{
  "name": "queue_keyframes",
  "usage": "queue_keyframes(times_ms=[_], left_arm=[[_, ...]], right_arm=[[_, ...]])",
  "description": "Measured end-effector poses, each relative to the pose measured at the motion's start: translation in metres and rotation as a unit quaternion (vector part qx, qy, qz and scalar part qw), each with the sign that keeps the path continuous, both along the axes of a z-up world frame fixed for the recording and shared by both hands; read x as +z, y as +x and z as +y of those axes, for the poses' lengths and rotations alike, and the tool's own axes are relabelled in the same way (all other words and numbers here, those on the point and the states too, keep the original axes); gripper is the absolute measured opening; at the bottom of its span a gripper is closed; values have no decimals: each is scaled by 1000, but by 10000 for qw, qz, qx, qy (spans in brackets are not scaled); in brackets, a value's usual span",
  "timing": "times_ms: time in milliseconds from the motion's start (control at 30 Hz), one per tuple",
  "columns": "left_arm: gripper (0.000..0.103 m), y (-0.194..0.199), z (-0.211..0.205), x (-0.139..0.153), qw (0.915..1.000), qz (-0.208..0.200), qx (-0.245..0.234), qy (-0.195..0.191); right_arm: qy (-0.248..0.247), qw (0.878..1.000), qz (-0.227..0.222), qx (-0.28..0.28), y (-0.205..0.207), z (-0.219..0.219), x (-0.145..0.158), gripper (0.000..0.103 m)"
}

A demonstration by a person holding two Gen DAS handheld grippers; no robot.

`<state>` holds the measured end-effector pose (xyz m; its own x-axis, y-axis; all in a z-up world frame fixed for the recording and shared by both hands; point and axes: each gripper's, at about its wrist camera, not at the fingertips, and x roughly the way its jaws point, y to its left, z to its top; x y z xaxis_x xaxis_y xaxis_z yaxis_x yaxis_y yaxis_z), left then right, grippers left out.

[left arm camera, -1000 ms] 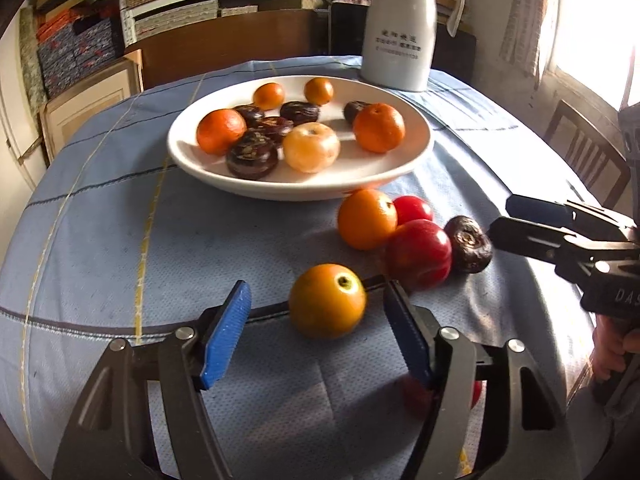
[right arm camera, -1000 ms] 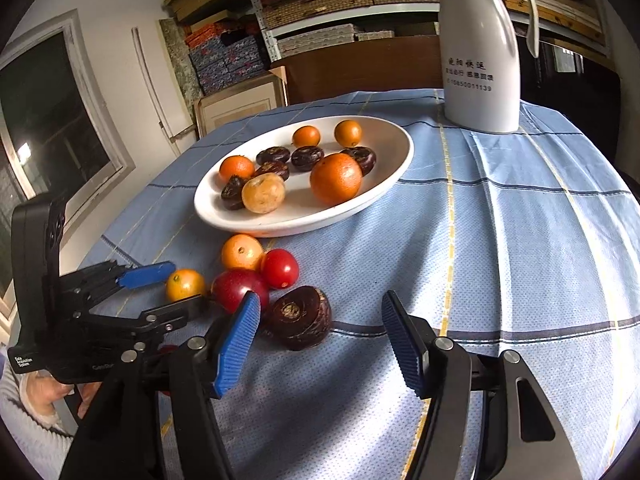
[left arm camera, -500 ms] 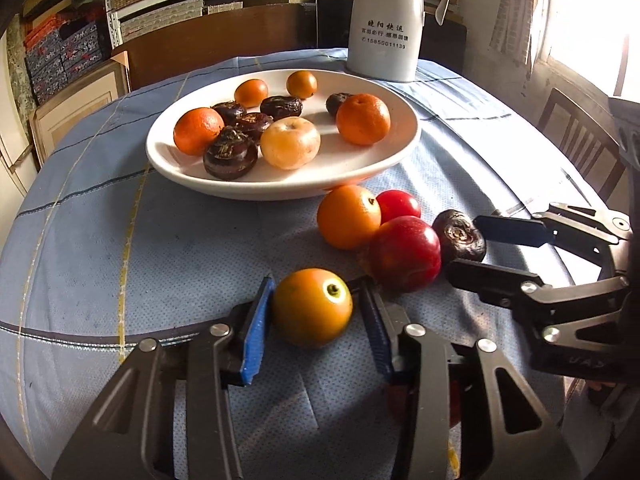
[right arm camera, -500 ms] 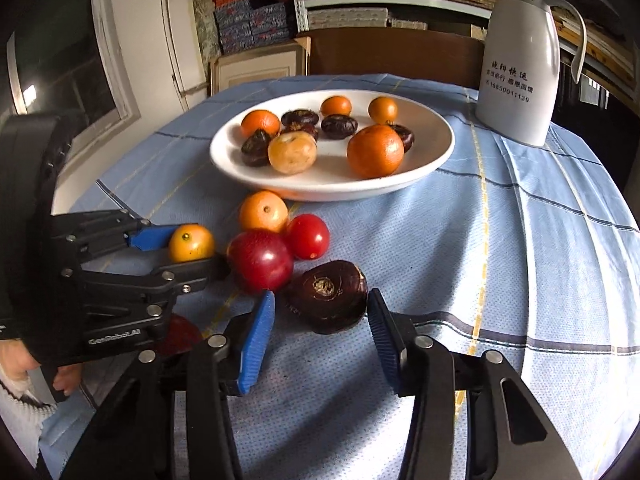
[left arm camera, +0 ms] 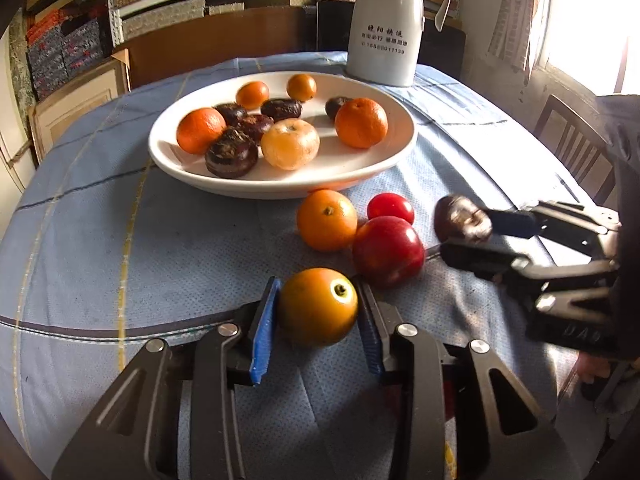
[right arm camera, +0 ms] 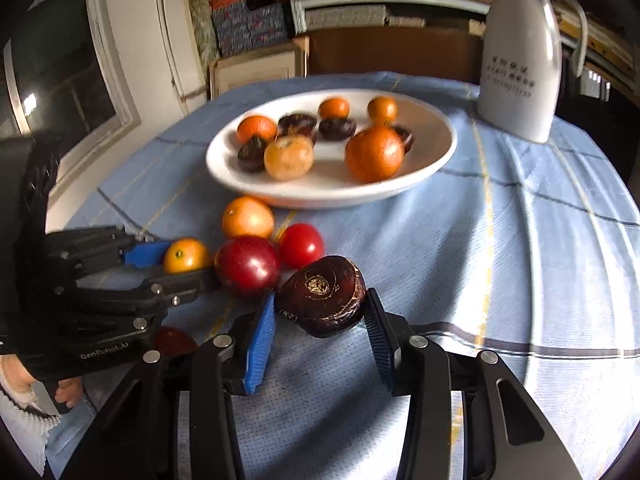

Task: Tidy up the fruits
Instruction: 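Place the yellow fruit on the plate with the left tool while the right tool places the dark fruit, then open both tools and move them back toward the orange and red fruits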

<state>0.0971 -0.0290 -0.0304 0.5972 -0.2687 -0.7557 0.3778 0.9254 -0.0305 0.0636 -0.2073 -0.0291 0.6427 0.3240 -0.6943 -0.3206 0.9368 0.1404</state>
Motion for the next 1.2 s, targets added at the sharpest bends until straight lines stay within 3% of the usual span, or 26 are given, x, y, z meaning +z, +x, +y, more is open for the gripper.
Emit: queue_keyframes(times_ms=[267, 500, 733, 867, 1067, 1200], left_arm=[[37, 4, 12, 39, 9980, -467, 238, -349], [37, 66, 7, 63, 9963, -579, 500, -394], [37, 124, 2, 45, 9967, -340, 632, -391], [37, 136, 0, 34, 9975, -251, 569, -329], [61, 121, 11, 44, 9958, -484, 669, -387], [71, 94, 27, 52, 9929, -670, 837, -520]], right_arm=[[826, 9940, -593, -401, 2, -34, 36, 45], [847, 9929, -647, -525, 69, -27, 70, 44], [612, 9963, -323, -515, 137, 3, 49, 44], [281, 9986, -178, -419, 149, 17, 33, 45], [509, 9960, -461, -564, 126, 1, 45, 47], [667, 9925, -726, -728, 94, -19, 54, 55]])
